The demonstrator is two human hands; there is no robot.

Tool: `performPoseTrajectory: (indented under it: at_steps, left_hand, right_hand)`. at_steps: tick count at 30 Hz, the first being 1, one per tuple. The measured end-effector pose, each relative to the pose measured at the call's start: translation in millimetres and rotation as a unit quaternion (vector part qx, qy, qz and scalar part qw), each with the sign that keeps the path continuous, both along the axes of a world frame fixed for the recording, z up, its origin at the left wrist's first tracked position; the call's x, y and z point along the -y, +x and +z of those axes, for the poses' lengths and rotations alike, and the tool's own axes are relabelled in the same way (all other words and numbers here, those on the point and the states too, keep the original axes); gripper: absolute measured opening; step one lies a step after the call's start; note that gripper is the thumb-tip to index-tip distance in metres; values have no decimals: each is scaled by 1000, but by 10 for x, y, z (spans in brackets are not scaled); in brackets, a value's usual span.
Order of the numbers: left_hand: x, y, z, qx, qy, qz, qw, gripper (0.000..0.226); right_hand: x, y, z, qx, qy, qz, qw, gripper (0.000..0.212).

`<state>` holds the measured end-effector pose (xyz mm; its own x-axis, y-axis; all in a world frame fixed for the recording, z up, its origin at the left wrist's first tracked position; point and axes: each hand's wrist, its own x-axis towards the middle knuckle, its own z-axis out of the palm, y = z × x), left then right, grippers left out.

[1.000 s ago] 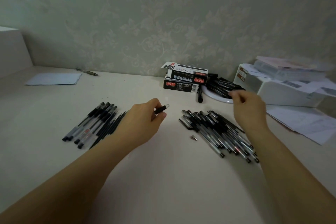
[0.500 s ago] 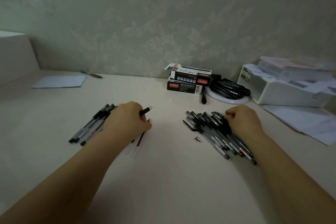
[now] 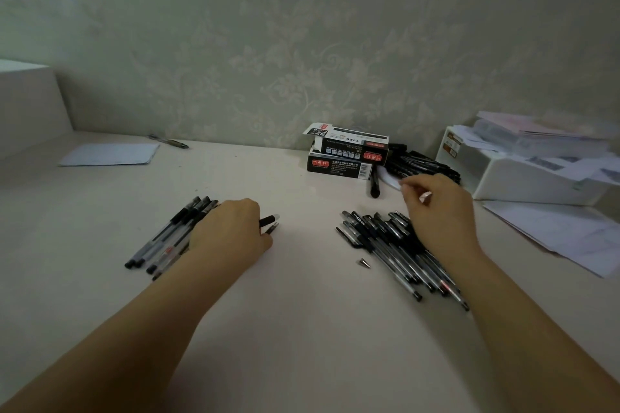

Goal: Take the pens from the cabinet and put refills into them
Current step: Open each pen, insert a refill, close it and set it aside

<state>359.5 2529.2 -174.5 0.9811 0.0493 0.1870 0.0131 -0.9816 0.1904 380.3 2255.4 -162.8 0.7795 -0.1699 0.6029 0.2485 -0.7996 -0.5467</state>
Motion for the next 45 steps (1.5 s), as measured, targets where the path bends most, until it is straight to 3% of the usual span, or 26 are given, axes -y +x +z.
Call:
performPoseTrajectory:
  at_steps: [6, 8, 11, 14, 16, 20, 27, 32, 45]
  left_hand:
    - [31, -23, 33, 40, 2, -7, 999, 15]
    - [78, -26, 91, 128, -37, -45, 990, 13]
    - [223, -88, 180, 234, -123, -132, 955, 10]
    - [358, -140, 131, 201, -181, -186, 945, 9]
    - [403, -140, 57, 178, -181, -208, 944, 10]
    - [397, -100, -15, 163, -194, -219, 942, 11]
    - [311, -57, -102, 97, -219, -212, 948, 12]
    - [311, -35, -98, 96, -234, -204, 946, 12]
    - [313, -37, -65, 103, -250, -209, 940, 13]
  right_hand:
    - [-440, -164, -85, -68, 46, 140, 987, 11]
    - [-534, -215, -95, -119, 98, 171, 973, 12]
    - [-638, -287, -77, -213, 203, 249, 923, 17]
    - [-689, -324, -71, -259, 304, 302, 866, 22]
    - [-685, -326, -83, -275, 338, 304, 847, 18]
    - [-656, -295, -94, -266, 363, 277, 849, 17]
    - [-468, -189, 11, -130, 470, 166, 857, 24]
    - [-454, -157, -14, -140, 507, 175, 832, 25]
    - [-437, -155, 8, -154, 523, 193, 816, 25]
